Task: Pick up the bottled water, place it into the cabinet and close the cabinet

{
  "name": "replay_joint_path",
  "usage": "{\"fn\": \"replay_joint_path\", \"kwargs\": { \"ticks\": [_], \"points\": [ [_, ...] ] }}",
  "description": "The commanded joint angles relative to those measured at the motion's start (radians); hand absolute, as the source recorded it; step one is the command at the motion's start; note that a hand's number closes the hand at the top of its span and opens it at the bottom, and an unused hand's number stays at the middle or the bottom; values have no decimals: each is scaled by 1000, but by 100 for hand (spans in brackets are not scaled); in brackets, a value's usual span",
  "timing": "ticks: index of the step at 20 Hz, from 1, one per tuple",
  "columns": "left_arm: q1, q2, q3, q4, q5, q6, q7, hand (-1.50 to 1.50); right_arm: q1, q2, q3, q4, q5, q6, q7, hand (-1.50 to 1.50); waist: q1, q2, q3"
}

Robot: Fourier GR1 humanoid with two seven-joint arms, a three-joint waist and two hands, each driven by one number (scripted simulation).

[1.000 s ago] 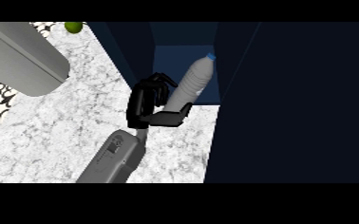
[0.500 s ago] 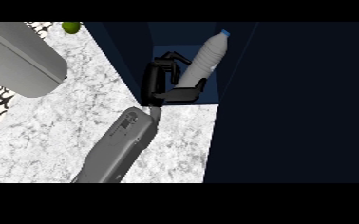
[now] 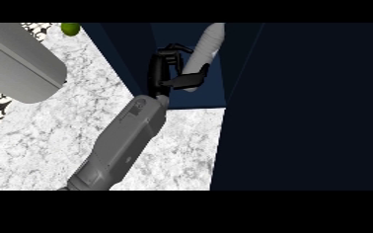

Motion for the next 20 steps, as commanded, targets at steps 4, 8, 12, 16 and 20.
{"fn": "replay_joint_path", "kwargs": {
  "ticks": [4,8,12,16,20],
  "points": [
    [-102,-1,23,234,37,37,-88,150,47,-28,-57,-56,-66,46,-35,-150,-12,5,1],
    [-181,-1,21,306,49,134,-106,150,82,-39,-38,-89,-65,57,-37,-150,-33,7,0],
    [-172,7,83,406,24,46,-197,150,85,-13,-24,-77,-50,43,-32,-150,-11,7,0],
    [-232,-1,68,485,16,90,-204,150,73,-18,-8,-49,-28,54,-58,-150,-39,14,0],
    [-290,-1,71,550,-12,108,-193,-150,69,-21,-37,-46,-45,63,-69,-150,-34,15,0]
  ]
}}
